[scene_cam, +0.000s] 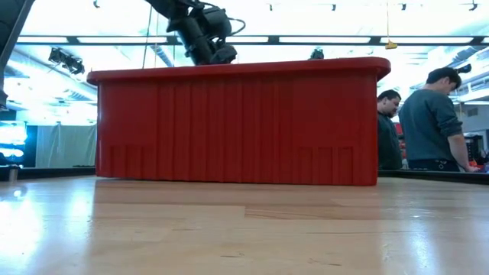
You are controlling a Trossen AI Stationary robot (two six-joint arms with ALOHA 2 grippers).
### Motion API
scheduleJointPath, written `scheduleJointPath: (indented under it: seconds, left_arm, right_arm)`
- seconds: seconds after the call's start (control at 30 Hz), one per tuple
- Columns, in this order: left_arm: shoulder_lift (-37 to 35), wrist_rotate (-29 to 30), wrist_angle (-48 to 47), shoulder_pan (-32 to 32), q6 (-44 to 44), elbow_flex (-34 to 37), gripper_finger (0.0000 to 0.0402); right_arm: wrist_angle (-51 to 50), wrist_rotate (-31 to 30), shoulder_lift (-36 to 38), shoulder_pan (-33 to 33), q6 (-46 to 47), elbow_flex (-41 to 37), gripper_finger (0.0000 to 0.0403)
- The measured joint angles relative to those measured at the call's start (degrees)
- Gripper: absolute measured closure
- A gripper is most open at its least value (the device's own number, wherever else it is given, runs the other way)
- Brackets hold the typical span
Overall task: Pick and place slides into bin
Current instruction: Put the pink slide into the bin
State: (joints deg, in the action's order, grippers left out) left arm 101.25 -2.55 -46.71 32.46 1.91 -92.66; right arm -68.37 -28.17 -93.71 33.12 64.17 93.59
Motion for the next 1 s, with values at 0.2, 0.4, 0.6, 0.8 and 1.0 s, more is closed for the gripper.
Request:
scheduleJointPath:
  seconds: [0.2, 0.4, 0.6, 0.8, 1.0]
  left_arm:
    - [-0.17, -0.20, 0.32, -1.23, -1.54, -5.16, 0.0199]
    - [-0.22, -0.20, -1.82, -3.73, -1.05, -18.28, 0.0216]
    - [-0.33, -0.26, -2.68, -8.48, -1.49, -27.53, 0.0225]
    - [-0.31, -0.22, -2.79, -12.48, -1.64, -29.55, 0.0219]
    - [-0.20, -0.22, -3.00, -14.52, -4.77, -29.55, 0.0219]
  right_arm:
    - [0.69, 9.26, 0.02, 8.33, 27.04, -10.31, 0.0275]
    - [-0.27, 23.87, 0.02, 13.64, 54.45, -15.45, 0.0285]
    - [4.09, 31.74, 0.04, 16.65, 63.94, -17.26, 0.0294]
    - [6.89, 37.03, 0.07, 18.40, 70.08, -22.81, 0.0302]
    - [15.58, 37.81, 0.07, 18.80, 70.81, -28.59, 0.0303]
